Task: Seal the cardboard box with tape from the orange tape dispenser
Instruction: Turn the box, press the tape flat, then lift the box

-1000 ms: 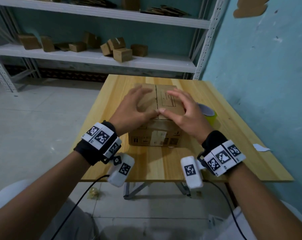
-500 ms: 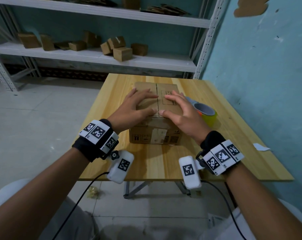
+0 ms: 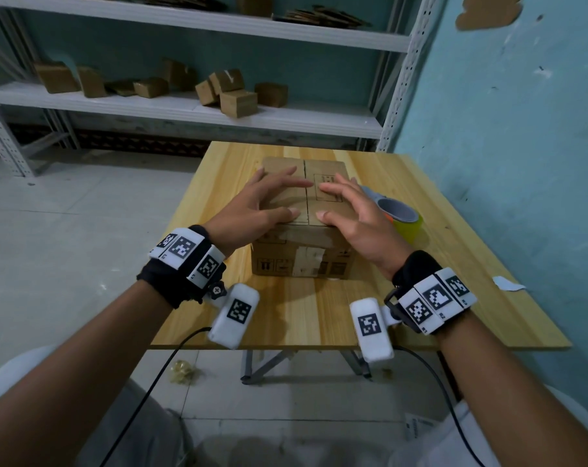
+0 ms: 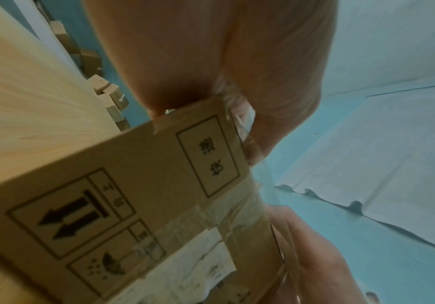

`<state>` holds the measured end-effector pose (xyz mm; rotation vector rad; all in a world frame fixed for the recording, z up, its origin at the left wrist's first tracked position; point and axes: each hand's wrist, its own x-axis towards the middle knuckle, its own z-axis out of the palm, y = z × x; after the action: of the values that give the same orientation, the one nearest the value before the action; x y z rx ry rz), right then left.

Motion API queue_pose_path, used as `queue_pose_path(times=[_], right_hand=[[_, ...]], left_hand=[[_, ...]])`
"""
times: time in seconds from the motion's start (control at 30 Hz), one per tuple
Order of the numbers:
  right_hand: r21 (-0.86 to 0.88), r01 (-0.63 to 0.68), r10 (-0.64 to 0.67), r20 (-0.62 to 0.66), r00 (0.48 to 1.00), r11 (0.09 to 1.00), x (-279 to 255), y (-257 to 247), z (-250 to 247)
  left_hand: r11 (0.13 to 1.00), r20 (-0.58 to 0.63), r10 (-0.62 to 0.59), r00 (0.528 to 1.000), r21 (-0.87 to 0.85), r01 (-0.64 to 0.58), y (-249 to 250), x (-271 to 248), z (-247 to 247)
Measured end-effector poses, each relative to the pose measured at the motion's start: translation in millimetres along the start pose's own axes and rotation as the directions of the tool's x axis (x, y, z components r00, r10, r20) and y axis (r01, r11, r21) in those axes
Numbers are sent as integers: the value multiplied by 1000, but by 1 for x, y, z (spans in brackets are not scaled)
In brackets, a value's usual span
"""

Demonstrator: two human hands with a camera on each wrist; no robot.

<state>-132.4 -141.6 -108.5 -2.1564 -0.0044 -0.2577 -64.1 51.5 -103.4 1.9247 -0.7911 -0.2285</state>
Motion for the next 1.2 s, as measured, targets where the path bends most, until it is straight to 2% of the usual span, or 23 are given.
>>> queue_pose_path(times=[0.17,0.43,0.6,0.83,0.97,1.2], right_hand=[[46,8,-9,35,999,999,1,3,-4],[224,2,-25,101,995,974,11,16,-8],[408,-4,-49,119,992,913,14,20,-9],[532,4,-79,118,990,847,22,29,-10],[640,-8,-106,140,984,769,25,35,-13],[687,-19,-129,164,978,726,28,44,-15]], left_hand=[[997,17,17,1000,-78,-16,-2,2,-2],[978,47,70,996,-201,-59,-10,8,-6],[956,81,110,991,-281,-83,-19,13,-10],[919,92,128,987,-384,-84,-25,20,-12],[902,93,117,989,-427,-67,-28,22,-12],[873,125,127,984,-485,-51,-31,22,-15]])
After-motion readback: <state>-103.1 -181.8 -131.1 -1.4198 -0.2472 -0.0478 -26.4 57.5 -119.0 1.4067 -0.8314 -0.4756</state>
